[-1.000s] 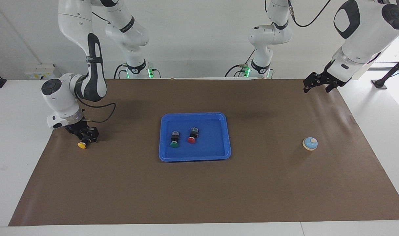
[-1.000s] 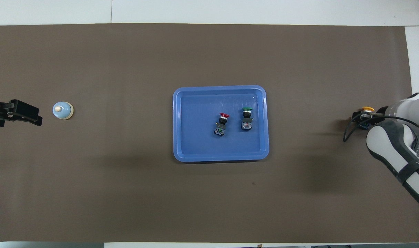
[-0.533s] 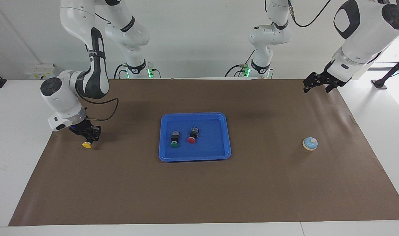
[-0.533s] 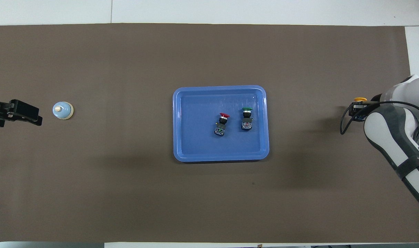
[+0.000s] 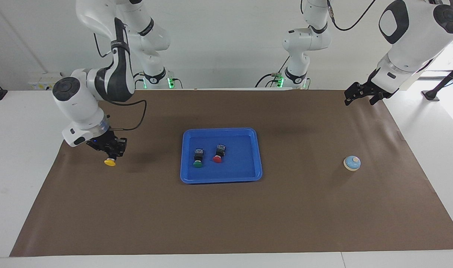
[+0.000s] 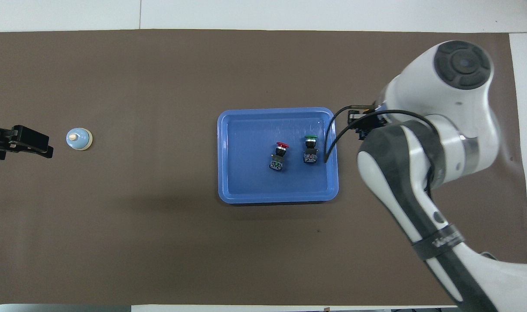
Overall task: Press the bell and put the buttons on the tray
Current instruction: 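Carry the yellow button into the tray and open the right gripper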
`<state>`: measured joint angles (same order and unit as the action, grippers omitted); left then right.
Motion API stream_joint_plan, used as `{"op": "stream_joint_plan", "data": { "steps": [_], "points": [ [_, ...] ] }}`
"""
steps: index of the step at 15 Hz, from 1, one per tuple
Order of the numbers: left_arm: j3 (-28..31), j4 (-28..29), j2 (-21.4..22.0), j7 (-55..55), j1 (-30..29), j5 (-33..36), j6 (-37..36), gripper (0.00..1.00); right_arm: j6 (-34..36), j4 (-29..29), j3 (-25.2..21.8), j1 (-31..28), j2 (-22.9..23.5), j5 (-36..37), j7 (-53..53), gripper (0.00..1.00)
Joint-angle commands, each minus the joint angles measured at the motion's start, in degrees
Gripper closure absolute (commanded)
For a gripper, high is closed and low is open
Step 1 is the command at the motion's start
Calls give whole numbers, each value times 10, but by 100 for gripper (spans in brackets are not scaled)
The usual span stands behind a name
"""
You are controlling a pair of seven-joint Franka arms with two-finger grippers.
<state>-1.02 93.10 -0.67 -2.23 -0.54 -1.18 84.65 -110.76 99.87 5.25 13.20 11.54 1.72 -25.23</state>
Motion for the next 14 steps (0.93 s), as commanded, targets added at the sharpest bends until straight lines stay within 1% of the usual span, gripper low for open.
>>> {"op": "stream_joint_plan", "data": {
  "steps": [1,3,5,8,11,13,14],
  "points": [
    [-4,1,7,3,-6,-1,-9,0,-22,-12,-5,86,16,5,-100,100],
    [-3,1,8,3,-6,-1,-9,0,-47,-14,-5,121,38,4,-139,100],
    [-3,1,7,3,-6,-1,-9,0,-87,-13,-4,146,62,1,-148,100],
    [-4,1,8,3,-6,-1,-9,0,-152,-18,-5,186,110,2,-191,100],
    [-4,1,8,3,-6,-1,-9,0,-215,-18,-5,201,151,2,-193,100],
    [-4,1,8,3,-6,-1,-9,0,-261,0,-4,196,158,5,-192,100],
    [-4,1,8,3,-6,-1,-9,0,-271,7,-5,197,161,5,-192,100]
  ]
}}
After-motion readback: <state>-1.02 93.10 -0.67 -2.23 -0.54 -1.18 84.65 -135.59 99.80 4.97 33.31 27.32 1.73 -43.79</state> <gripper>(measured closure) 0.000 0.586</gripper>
